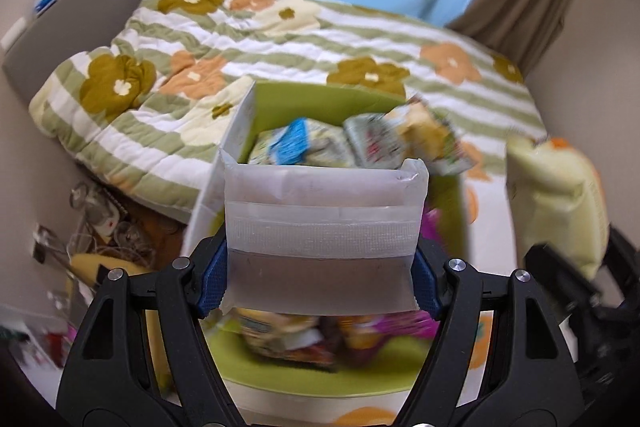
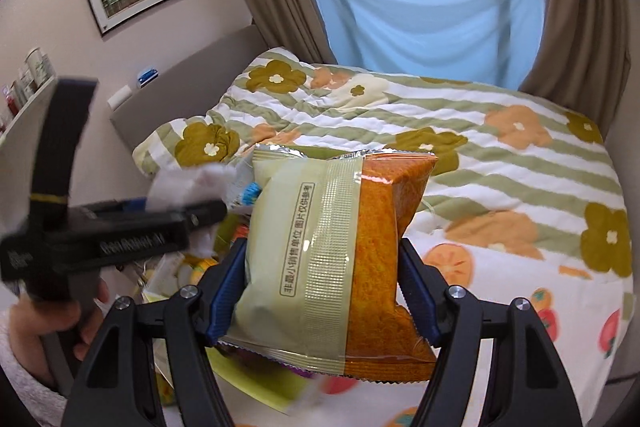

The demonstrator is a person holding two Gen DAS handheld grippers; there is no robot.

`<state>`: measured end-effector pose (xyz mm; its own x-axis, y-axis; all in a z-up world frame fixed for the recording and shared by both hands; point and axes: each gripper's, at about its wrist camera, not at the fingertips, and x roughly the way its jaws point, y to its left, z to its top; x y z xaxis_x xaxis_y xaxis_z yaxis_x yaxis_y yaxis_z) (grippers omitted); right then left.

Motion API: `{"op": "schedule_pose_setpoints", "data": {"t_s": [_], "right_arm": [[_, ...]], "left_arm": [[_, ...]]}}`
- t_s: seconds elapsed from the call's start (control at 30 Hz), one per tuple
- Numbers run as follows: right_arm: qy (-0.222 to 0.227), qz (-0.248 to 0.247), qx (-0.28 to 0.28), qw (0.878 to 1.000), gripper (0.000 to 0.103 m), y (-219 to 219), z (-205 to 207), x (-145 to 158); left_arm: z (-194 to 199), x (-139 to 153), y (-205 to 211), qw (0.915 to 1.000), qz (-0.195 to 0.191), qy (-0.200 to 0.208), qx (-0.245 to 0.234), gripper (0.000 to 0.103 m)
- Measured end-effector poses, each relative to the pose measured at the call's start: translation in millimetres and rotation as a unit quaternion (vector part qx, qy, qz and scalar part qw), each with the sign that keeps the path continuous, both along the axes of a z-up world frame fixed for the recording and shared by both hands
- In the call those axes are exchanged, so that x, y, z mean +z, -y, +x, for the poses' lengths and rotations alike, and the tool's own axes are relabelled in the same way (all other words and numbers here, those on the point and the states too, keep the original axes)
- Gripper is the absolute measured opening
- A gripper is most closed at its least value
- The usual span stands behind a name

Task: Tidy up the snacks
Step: 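Carry both items over the box and open both grippers to drop them inside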

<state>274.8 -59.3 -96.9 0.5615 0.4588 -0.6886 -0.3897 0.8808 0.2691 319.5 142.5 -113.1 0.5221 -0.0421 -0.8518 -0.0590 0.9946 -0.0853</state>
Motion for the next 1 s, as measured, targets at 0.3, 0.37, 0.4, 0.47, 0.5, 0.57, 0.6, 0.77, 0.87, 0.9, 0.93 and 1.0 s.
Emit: {"op": "schedule_pose_setpoints", "data": {"t_s": [0.3, 0.37, 0.4, 0.47, 0.5, 0.57, 0.6, 0.77, 0.87, 0.9, 0.93, 1.0], "right_arm": [[-0.016, -0.008, -0.071, 0.997, 0.067, -48, 2, -7], [-0.02, -0.012, -0.082, 0.996, 0.067, -52, 2, -8], [-0.022, -0.015, -0.088, 0.996, 0.067, -54, 2, -8], [-0.025, -0.02, -0.096, 0.995, 0.067, -57, 4, -9], [-0.028, -0.021, -0.101, 0.994, 0.067, -57, 6, -10], [-0.031, -0.021, -0.106, 0.994, 0.067, -59, 9, -11], [-0.033, -0.021, -0.106, 0.994, 0.067, -60, 11, -12], [-0.038, -0.018, -0.098, 0.994, 0.067, -68, 19, -15], [-0.04, -0.022, -0.088, 0.995, 0.067, -78, 23, -15], [-0.04, -0.023, -0.083, 0.995, 0.067, -82, 25, -15], [-0.04, -0.023, -0.079, 0.996, 0.067, -85, 26, -15], [-0.043, -0.026, -0.066, 0.997, 0.067, -94, 33, -15]], "left_arm": [[11, -37, -28, 0.9946, -0.004, -0.028, -0.1, 0.072], [10, -43, -29, 0.9932, 0.005, -0.032, -0.112, 0.079], [12, -44, -28, 0.9927, 0.011, -0.033, -0.115, 0.083], [9, -47, -28, 0.9919, 0.034, -0.026, -0.12, 0.102], [5, -47, -30, 0.9915, 0.036, -0.015, -0.124, 0.102], [1, -46, -34, 0.991, 0.029, -0.007, -0.13, 0.102], [-2, -44, -36, 0.9907, 0.027, -0.004, -0.133, 0.102], [-17, -42, -47, 0.9917, 0.022, -0.004, -0.126, 0.102], [-20, -44, -53, 0.993, 0.016, -0.009, -0.116, 0.102], [-21, -44, -56, 0.9934, 0.02, -0.01, -0.112, 0.102], [-21, -44, -57, 0.9938, 0.024, -0.009, -0.108, 0.102], [-18, -44, -62, 0.9947, 0.03, -0.011, -0.098, 0.102]]}}
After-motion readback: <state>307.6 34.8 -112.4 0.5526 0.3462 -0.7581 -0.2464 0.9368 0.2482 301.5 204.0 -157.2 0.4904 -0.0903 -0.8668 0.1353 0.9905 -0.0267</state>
